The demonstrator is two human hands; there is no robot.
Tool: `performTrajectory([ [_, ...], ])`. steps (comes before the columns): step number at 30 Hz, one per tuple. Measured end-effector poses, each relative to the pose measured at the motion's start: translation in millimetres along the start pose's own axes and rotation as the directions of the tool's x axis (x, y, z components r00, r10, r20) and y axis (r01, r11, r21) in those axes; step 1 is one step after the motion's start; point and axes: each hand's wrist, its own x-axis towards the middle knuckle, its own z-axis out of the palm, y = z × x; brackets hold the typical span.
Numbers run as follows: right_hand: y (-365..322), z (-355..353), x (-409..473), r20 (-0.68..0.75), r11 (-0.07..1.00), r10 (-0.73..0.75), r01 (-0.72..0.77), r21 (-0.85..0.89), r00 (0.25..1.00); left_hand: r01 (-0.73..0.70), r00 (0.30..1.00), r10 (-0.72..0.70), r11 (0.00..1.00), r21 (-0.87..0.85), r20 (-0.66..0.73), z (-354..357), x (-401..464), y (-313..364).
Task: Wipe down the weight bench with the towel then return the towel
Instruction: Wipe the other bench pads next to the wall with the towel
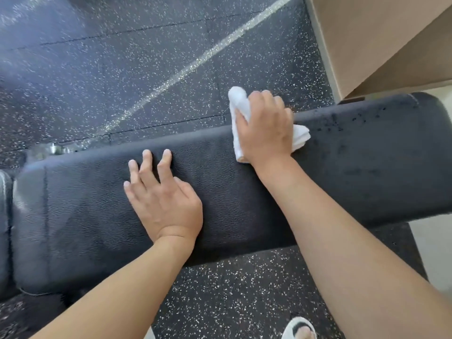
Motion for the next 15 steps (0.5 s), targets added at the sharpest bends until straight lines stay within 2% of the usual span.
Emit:
performTrajectory([
  [5,-76,13,-38,-0.013,0.979,-0.183,0.183,0.094,0.983,0.007,1.0,-0.007,1.0,0.002,0.005,3,1,-2],
  [9,-41,-1,-56,-0.038,0.916,-0.349,0.349,0.195,0.936,0.01,1.0,-0.01,1.0,0.008,0.0,3,0,-1],
  [12,23,-17,-49,-0.047,0.944,-0.285,0.289,0.158,0.957,0.011,1.0,-0.011,1.0,0.014,0.012,1,1,0],
  [15,67,-25,-22,-0.055,0.989,-0.063,0.07,0.128,0.996,0.017,0.999,-0.017,1.0,0.01,0.026,0,1,1],
])
